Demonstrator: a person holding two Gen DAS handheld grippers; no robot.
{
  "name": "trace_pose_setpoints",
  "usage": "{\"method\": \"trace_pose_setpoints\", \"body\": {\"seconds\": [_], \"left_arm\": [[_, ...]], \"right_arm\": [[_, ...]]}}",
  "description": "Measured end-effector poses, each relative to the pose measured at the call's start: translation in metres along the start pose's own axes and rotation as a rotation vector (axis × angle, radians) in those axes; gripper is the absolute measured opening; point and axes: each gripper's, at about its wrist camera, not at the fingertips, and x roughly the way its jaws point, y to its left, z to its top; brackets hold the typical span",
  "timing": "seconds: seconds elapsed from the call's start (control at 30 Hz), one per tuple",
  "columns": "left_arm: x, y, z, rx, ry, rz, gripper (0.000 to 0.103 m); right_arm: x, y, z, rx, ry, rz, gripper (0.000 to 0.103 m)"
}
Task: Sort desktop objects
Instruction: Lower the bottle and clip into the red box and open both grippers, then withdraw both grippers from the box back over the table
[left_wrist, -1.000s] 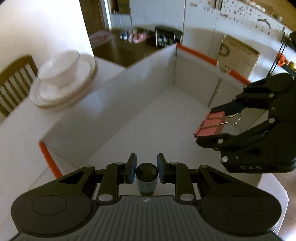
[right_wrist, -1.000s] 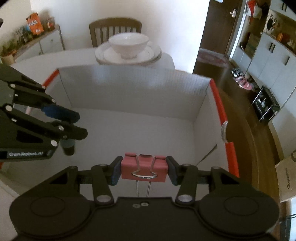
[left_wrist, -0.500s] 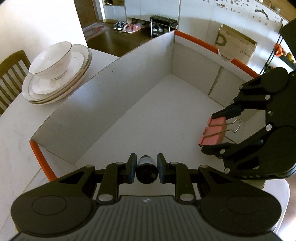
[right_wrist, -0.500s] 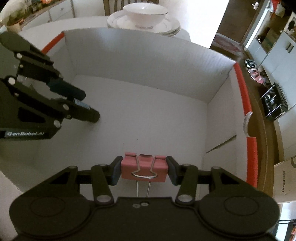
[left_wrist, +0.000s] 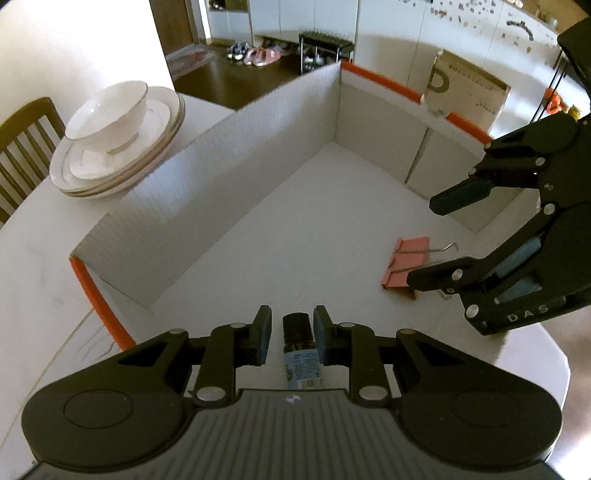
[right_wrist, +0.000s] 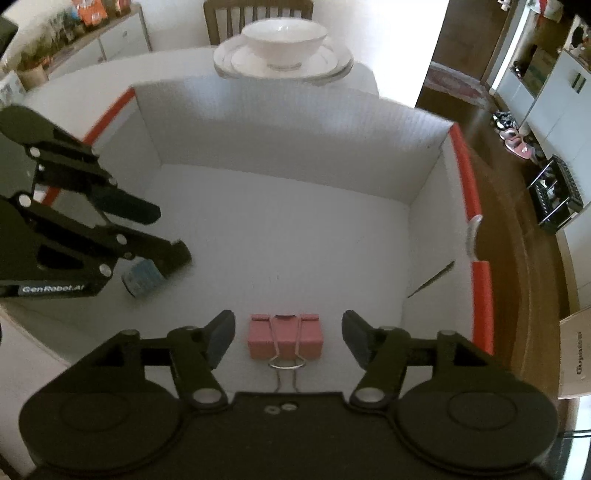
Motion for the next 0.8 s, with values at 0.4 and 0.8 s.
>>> {"method": "trace_pose_setpoints", "body": {"seconds": [0.4, 0.8], "left_arm": [[-0.054, -0.008, -0.015, -0.065, -0.133, -0.008, 0.023], [-0.109, -0.006, -0.058, -0.102, -0.267, 0.010, 0.037]], "right_arm": [[-0.058, 0.001, -0.006, 0.060, -0.152, 0.040, 0.073], [-0.101, 0.035, -0.025, 0.090, -0.275, 0.016, 0.083]]}}
